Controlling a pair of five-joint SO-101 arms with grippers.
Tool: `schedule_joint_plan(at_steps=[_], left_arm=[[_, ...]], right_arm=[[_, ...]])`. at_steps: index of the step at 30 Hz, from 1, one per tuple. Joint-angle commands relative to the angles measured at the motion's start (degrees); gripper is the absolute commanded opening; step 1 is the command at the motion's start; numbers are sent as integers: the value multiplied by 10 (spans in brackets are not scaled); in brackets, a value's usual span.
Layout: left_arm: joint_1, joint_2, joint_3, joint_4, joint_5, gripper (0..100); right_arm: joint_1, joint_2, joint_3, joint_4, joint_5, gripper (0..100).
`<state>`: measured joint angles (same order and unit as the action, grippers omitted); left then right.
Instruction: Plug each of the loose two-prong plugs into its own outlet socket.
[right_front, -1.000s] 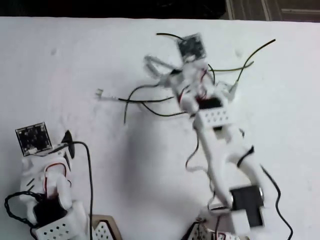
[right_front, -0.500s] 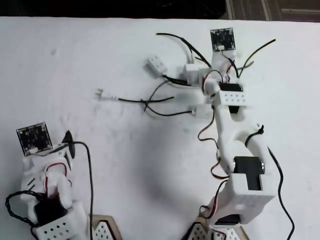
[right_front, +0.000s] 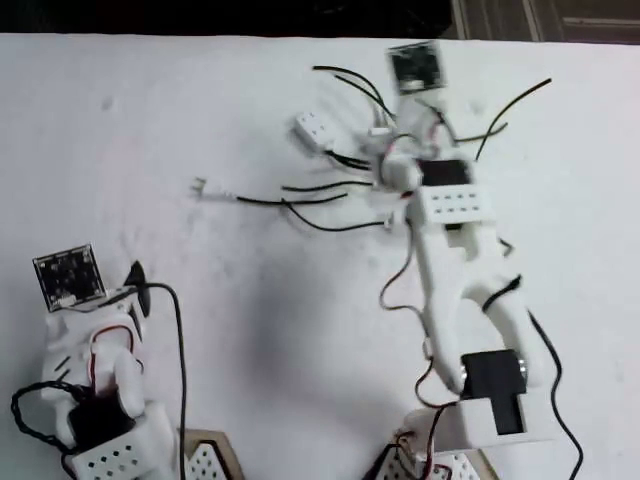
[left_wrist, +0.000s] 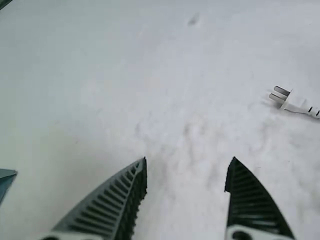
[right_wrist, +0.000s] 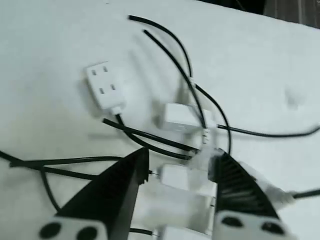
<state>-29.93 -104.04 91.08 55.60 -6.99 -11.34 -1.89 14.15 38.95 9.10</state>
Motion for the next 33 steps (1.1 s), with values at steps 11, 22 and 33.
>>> schedule_joint_plan(at_steps=[11,22,33], left_arm=[[-2,-6,-3,-9,-4,263],[-2,-6,-3,-9,-4,263],[-2,-6,-3,-9,-4,263]], right_arm=[[-112,263,-236,-46,6,191],[-93,550,-612,71,2,194],[-83,697,-892,190,4,194]])
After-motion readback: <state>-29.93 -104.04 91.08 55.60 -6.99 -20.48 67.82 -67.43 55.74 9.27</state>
